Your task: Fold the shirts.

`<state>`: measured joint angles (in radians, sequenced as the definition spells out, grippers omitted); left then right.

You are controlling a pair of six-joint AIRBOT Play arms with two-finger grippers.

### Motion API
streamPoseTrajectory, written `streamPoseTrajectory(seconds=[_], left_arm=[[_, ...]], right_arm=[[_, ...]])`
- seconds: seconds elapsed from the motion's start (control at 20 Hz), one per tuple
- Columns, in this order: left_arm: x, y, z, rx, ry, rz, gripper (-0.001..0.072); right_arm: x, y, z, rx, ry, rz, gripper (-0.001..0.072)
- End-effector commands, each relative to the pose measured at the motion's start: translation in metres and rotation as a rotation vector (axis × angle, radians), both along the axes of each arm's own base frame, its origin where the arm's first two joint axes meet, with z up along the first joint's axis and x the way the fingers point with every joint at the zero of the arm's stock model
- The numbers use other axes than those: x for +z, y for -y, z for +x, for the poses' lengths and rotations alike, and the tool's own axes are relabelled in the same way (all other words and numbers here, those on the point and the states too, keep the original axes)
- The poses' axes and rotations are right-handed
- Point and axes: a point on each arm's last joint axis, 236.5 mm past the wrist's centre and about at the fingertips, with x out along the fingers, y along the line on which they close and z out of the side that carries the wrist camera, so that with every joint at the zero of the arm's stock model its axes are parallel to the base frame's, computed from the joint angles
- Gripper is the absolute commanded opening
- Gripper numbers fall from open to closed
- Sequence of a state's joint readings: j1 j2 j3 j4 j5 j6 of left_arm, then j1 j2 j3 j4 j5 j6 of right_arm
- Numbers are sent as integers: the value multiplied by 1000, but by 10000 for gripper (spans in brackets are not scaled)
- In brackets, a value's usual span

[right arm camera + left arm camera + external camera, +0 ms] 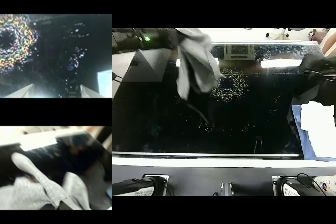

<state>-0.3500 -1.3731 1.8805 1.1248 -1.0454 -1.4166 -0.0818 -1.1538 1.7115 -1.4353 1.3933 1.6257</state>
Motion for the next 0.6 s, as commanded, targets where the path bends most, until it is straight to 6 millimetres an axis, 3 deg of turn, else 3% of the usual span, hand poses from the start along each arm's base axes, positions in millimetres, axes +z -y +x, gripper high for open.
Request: streamPoseTrajectory(seconds=[0.0,0.05,0.15,0.2,0.25,0.3,0.35,0.45,0.55], left_arm=[[-62,71,-56,-122,-95,101,28],[-98,99,-64,-156,-142,110,28],[-188,148,-89,-212,-299,171,42],[-231,163,-108,-256,-393,231,329],[-257,169,-123,-276,-496,261,720],[-271,160,-130,-280,-578,308,720],[-271,143,-124,-267,-607,348,720],[-252,82,-92,-187,-600,408,720],[-244,2,-74,-63,-678,435,720]], right_arm=[[18,7,-59,-41,-45,-26,596],[13,9,-65,-45,-79,-34,598],[-1,12,-67,-51,-143,-40,598],[-9,12,-63,-52,-171,-36,599],[-17,11,-59,-48,-195,-30,610],[-28,9,-53,-40,-231,-22,645],[-40,5,-50,-22,-277,-11,690],[-77,-9,-50,56,-399,26,691],[-123,-32,-55,126,-518,114,691]])
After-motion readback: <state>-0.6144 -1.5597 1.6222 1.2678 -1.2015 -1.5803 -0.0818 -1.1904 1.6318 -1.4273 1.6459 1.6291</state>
